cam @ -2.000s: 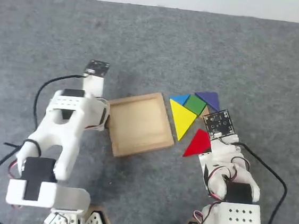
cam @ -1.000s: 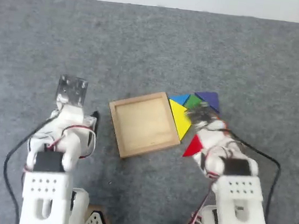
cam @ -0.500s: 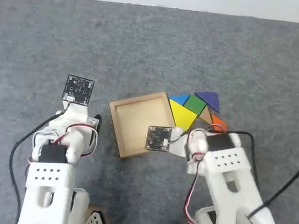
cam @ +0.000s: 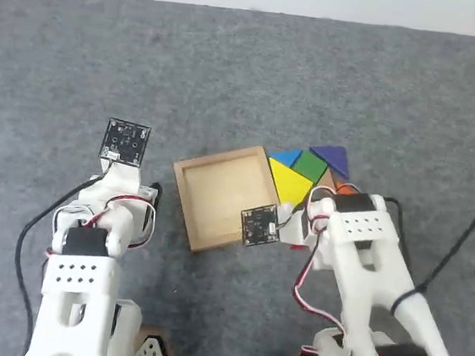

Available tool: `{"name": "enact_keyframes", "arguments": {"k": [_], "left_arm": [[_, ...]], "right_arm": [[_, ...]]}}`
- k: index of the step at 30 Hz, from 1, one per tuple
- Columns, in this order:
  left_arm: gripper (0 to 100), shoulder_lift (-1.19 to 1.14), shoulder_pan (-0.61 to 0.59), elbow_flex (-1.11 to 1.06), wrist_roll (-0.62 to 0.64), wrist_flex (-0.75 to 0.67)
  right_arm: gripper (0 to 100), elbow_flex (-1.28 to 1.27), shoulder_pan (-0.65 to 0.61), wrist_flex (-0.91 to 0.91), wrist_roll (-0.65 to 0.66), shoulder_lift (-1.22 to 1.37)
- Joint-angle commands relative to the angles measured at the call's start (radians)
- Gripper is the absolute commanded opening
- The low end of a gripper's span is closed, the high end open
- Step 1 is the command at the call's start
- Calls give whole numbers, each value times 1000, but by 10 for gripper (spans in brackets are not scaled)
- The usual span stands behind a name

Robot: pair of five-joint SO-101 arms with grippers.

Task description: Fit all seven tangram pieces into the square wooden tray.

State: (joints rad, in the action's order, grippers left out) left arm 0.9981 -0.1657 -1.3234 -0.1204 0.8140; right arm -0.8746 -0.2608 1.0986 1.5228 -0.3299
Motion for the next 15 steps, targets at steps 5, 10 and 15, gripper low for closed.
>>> {"name": "enact_keyframes", "arguments": {"k": [5, 10, 15], "left_arm": [[171, -3, 2, 16, -9, -20], [171, -3, 2, 16, -9, -20], [171, -3, 2, 16, -9, -20]], "right_arm": [[329, 63, 18, -96, 43, 114], [329, 106, 62, -104, 43, 156], [329, 141, 96, -97, 43, 136]]}}
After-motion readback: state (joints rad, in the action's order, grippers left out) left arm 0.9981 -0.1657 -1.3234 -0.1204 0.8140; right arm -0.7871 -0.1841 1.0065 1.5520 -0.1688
